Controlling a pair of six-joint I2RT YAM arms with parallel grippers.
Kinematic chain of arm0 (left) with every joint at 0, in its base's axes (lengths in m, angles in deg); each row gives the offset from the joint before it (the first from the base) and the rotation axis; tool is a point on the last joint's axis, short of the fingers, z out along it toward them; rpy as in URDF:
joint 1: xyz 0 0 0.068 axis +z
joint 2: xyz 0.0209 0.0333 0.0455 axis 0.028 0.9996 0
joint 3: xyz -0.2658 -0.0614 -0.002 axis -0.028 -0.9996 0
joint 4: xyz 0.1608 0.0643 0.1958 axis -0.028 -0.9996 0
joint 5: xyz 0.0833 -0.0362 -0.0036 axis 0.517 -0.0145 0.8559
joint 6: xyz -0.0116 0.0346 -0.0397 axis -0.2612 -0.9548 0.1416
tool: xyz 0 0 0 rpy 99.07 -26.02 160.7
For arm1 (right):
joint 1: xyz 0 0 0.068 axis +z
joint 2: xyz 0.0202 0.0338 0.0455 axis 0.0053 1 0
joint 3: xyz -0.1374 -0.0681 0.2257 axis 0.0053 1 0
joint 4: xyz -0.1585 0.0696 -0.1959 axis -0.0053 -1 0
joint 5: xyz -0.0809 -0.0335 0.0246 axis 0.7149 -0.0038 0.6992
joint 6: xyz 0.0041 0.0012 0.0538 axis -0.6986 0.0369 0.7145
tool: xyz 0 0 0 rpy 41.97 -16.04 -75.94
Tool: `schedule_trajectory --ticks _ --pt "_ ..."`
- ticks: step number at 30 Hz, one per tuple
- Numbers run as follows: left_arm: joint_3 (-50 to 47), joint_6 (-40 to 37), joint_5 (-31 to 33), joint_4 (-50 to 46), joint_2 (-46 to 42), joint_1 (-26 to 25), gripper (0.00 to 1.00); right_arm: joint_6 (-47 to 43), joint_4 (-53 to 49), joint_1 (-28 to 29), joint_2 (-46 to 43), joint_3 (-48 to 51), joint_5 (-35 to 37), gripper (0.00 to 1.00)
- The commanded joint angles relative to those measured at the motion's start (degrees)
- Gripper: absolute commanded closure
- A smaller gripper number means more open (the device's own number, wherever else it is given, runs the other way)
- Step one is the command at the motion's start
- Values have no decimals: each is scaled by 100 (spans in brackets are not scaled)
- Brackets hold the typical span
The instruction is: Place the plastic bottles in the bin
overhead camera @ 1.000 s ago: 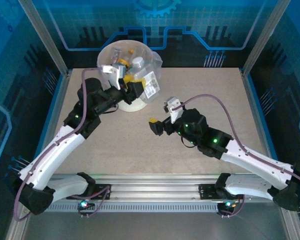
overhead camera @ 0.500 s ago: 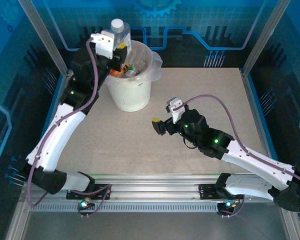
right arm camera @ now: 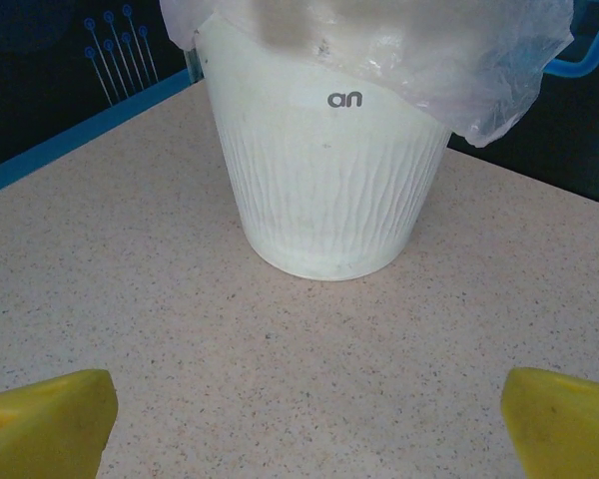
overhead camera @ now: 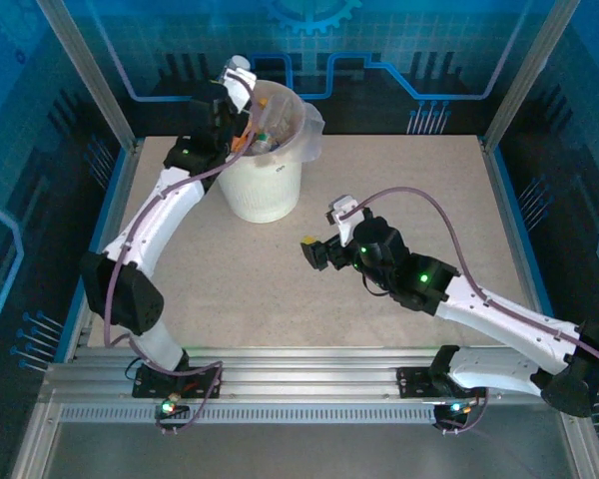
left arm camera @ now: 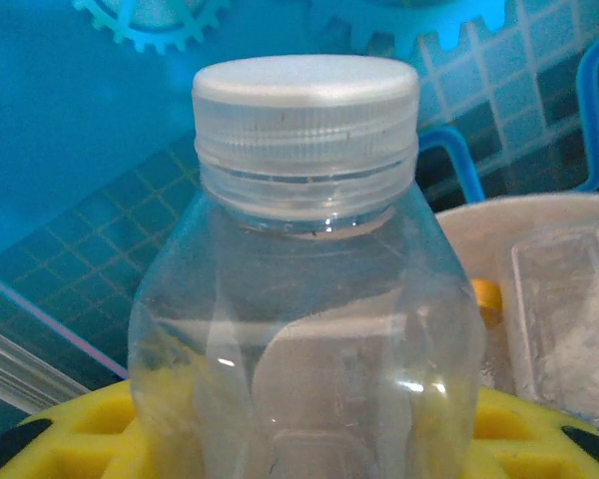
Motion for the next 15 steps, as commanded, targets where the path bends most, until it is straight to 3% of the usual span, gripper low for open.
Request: schedule_trajectory --ticks 1,7,15 --pt "156 -553 320 479 89 32 67 97 -36 -34 12 -197 73 0" --pt "-198 -854 316 737 197 32 65 93 -45 -56 16 -185 89 0" --pt "-693 -750 -94 751 12 -17 54 115 -27 -54 -21 -162 127 0"
